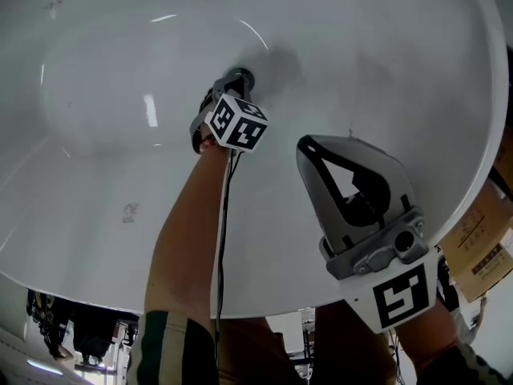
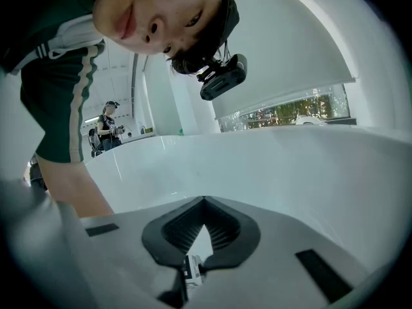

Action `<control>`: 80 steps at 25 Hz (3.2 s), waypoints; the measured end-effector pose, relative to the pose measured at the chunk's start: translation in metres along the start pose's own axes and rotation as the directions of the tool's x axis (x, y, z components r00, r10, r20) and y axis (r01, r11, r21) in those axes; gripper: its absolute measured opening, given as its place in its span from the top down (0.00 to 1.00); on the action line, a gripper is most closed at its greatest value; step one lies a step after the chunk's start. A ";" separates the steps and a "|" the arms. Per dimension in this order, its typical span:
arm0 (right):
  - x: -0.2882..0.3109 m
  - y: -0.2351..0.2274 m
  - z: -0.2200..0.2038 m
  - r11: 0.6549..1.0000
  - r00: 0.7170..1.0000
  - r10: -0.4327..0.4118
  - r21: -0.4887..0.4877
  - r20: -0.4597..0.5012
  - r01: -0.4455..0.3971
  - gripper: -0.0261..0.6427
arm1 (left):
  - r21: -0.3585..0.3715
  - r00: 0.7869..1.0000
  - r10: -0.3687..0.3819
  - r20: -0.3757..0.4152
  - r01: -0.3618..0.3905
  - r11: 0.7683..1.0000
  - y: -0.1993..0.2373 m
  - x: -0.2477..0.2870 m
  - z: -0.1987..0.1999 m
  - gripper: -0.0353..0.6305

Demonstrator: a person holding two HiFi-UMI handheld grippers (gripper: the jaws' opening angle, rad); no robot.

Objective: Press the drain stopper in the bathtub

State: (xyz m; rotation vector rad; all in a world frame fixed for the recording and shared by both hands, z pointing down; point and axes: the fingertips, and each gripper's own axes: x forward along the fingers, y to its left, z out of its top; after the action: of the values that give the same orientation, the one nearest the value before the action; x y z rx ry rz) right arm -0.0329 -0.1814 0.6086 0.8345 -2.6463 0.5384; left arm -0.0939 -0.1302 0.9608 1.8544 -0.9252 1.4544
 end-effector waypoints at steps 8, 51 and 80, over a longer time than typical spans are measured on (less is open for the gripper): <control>0.004 -0.013 -0.008 0.995 1.000 -0.019 0.100 -0.018 0.021 0.94 | 0.024 0.999 -0.025 -0.046 0.027 0.999 0.001 0.006 -0.004 0.93; 0.012 -0.013 -0.011 0.992 0.999 -0.041 0.117 -0.011 0.042 0.94 | 0.084 1.000 0.007 -0.019 -0.005 0.996 0.000 -0.006 -0.006 0.94; 0.014 -0.011 -0.007 0.990 0.999 -0.027 0.142 0.023 0.023 0.94 | -0.167 0.999 -0.030 -0.030 0.025 0.986 0.003 0.008 -0.013 0.68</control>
State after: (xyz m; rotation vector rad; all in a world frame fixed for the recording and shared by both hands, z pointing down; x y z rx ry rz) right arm -0.0358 -0.1932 0.6235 0.9197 -2.6411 0.7210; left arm -0.1020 -0.1228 0.9713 1.7103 -0.9710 1.3439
